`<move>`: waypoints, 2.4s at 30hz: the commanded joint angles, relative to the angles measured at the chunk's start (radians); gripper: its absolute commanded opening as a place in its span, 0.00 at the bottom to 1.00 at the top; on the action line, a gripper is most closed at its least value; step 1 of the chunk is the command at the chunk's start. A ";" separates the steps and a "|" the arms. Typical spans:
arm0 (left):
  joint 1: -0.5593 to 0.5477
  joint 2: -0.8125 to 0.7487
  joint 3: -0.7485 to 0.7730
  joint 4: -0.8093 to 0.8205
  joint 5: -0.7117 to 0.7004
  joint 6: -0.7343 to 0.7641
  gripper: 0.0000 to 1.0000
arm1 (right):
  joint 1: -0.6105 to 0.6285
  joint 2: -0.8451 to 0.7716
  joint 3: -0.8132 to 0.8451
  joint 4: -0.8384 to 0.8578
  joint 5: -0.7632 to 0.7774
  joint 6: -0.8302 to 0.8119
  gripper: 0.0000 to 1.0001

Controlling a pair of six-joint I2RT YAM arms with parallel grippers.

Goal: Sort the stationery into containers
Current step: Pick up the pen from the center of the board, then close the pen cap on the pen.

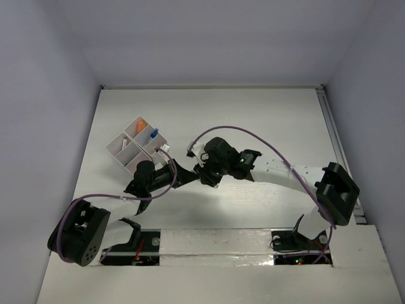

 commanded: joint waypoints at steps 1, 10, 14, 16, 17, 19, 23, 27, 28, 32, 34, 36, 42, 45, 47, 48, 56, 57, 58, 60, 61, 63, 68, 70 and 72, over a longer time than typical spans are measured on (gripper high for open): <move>0.003 -0.017 0.004 0.045 0.017 0.007 0.00 | 0.008 -0.042 0.000 0.070 0.032 -0.008 0.15; 0.003 -0.106 0.036 -0.046 -0.042 0.036 0.07 | 0.008 -0.063 -0.050 0.087 -0.002 0.001 0.17; 0.003 -0.103 0.041 -0.050 -0.039 0.043 0.34 | 0.008 -0.082 -0.056 0.077 0.001 -0.003 0.16; 0.003 -0.100 0.042 -0.049 -0.037 0.043 0.34 | 0.008 -0.083 -0.056 0.075 0.003 -0.003 0.16; 0.003 -0.099 0.041 -0.047 -0.036 0.041 0.34 | 0.008 -0.085 -0.059 0.073 0.004 -0.003 0.16; 0.003 -0.100 0.042 -0.049 -0.036 0.041 0.34 | 0.008 -0.085 -0.059 0.073 0.007 -0.005 0.16; 0.003 -0.102 0.042 -0.053 -0.037 0.047 0.34 | 0.008 -0.085 -0.059 0.070 0.004 -0.003 0.15; 0.003 -0.102 0.044 -0.049 -0.043 0.046 0.33 | 0.008 -0.076 -0.056 0.063 -0.002 -0.006 0.15; 0.003 -0.102 0.044 -0.049 -0.045 0.046 0.33 | 0.008 -0.074 -0.055 0.061 -0.005 -0.006 0.15; 0.003 -0.100 0.048 -0.044 -0.049 0.046 0.32 | 0.008 -0.070 -0.053 0.060 -0.022 -0.008 0.15; 0.003 -0.097 0.050 -0.044 -0.054 0.047 0.32 | 0.008 -0.067 -0.052 0.057 -0.034 -0.009 0.15; 0.003 -0.093 0.051 -0.044 -0.057 0.049 0.32 | 0.008 -0.068 -0.049 0.052 -0.040 -0.011 0.15; 0.003 -0.076 0.053 -0.032 -0.052 0.052 0.29 | 0.008 -0.064 -0.049 0.049 -0.046 -0.014 0.15; 0.003 -0.076 0.053 -0.027 -0.049 0.050 0.18 | 0.008 -0.059 -0.050 0.052 -0.036 -0.014 0.15; 0.003 -0.076 0.053 -0.026 -0.042 0.050 0.07 | 0.008 -0.057 -0.052 0.052 -0.033 -0.014 0.15; 0.003 -0.077 0.053 -0.030 -0.042 0.049 0.04 | 0.008 -0.056 -0.052 0.053 -0.031 -0.016 0.15; 0.003 -0.177 0.090 -0.159 -0.062 0.086 0.00 | 0.008 -0.073 -0.085 0.105 -0.025 -0.009 0.49; 0.003 -0.189 0.102 -0.179 -0.065 0.092 0.00 | 0.008 -0.077 -0.089 0.112 -0.026 -0.006 0.50; 0.003 -0.215 0.110 -0.214 -0.071 0.101 0.00 | 0.008 -0.082 -0.093 0.118 -0.026 -0.003 0.51; 0.003 -0.235 0.125 -0.242 -0.071 0.106 0.00 | 0.008 -0.093 -0.108 0.135 -0.025 0.000 0.56; 0.003 -0.252 0.129 -0.262 -0.072 0.106 0.00 | 0.008 -0.096 -0.115 0.139 -0.022 0.006 0.57; 0.003 -0.267 0.142 -0.286 -0.074 0.107 0.00 | 0.008 -0.116 -0.142 0.170 -0.023 0.017 0.60; 0.003 -0.304 0.171 -0.342 -0.085 0.127 0.00 | 0.008 -0.218 -0.260 0.347 0.019 0.067 0.63; 0.003 -0.318 0.192 -0.372 -0.088 0.135 0.00 | 0.008 -0.301 -0.318 0.433 0.041 0.087 0.64; 0.003 -0.338 0.218 -0.415 -0.094 0.148 0.00 | 0.008 -0.367 -0.412 0.555 0.063 0.124 0.66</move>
